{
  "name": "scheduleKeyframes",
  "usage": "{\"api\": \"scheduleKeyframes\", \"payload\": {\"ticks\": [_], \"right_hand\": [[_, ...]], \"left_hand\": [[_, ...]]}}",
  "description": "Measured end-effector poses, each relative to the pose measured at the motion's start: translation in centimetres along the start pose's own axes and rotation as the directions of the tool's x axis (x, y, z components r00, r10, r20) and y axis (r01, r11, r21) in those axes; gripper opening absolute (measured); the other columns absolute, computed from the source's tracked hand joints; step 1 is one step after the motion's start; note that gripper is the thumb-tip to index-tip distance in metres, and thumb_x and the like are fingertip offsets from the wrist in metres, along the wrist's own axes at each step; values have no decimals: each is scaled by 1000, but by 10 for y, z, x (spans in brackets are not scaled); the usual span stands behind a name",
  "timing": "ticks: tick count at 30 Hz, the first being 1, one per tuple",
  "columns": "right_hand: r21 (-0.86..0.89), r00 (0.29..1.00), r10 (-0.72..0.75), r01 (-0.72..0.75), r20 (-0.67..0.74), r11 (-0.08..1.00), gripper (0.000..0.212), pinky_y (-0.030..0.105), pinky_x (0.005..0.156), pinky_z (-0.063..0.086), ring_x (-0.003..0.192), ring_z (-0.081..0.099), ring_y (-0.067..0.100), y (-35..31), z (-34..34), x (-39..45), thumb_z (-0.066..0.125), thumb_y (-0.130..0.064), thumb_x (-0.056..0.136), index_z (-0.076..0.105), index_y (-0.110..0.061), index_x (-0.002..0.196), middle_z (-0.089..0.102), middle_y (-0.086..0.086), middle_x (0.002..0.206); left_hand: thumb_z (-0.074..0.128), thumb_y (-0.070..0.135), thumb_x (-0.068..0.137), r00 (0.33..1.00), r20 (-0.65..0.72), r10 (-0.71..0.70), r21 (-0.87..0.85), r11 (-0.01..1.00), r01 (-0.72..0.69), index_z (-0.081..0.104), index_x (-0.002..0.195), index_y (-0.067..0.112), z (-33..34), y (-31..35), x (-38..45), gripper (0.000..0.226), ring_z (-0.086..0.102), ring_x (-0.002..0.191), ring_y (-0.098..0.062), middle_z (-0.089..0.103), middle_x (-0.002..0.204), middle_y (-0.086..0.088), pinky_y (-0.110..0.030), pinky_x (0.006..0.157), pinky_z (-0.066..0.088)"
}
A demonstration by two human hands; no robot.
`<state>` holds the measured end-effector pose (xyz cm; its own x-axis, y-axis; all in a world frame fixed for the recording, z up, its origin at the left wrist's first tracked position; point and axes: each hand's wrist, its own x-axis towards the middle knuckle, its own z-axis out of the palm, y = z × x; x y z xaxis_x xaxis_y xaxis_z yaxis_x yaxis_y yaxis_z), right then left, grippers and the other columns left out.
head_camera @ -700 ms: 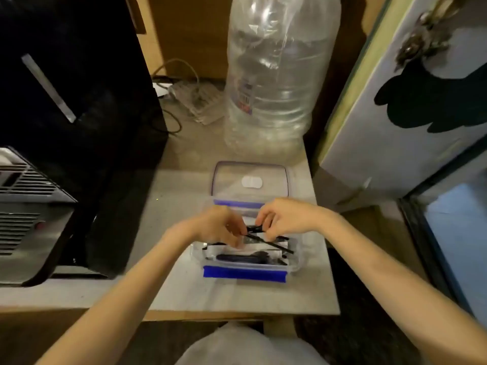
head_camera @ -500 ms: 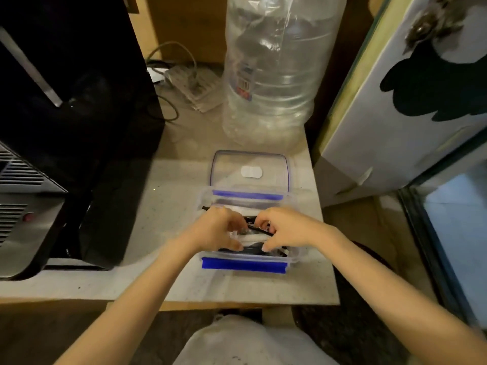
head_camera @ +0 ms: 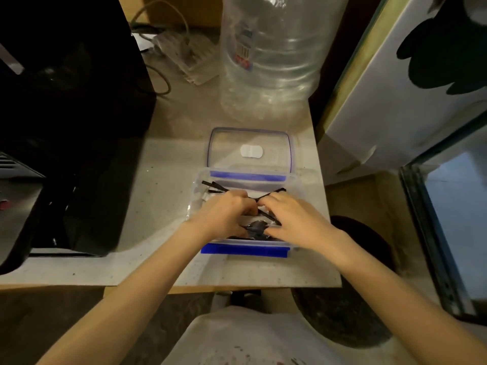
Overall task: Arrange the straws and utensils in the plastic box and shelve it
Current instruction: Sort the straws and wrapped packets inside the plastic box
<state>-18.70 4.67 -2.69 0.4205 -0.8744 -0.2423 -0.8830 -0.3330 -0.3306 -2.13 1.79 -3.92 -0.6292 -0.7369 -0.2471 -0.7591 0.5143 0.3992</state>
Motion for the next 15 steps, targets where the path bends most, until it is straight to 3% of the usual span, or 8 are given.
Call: {"api": "scheduleKeyframes", "payload": {"ticks": [3,6,9,15], "right_hand": [[-122,989,-40,22,-142,992,39,30,98,42,115,54,16,8,-7,-10,66,-22,84,59,-18,122,62,0,121],[-145,956,-49,7,-291,989,25,34,92,46,102,63,20,21,-12,-18,74,-10,76,72,-13,101,71,4,101],[-139,939,-8,-42,-343,989,20,35,89,48,100,63,21,30,-7,-21,76,-10,74,74,-13,94,72,3,97],[97,900,129,-96,-417,991,19,25,93,38,115,49,19,34,11,-21,68,-4,80,71,-6,99,66,8,107]], "left_hand": [[71,26,78,999,26,20,44,999,-21,59,112,19,-1,-1,4,36,57,99,-17,58,113,0,-25,80,50],[70,26,79,997,48,53,66,996,-56,59,111,21,0,-1,5,34,58,97,-17,59,112,1,-26,76,50],[69,27,80,994,77,72,70,995,-78,58,112,21,1,0,10,34,58,93,-15,60,110,1,-27,78,52],[69,33,79,983,134,128,76,987,-139,60,107,18,0,12,21,34,55,86,-13,60,105,0,-25,73,50]]}}
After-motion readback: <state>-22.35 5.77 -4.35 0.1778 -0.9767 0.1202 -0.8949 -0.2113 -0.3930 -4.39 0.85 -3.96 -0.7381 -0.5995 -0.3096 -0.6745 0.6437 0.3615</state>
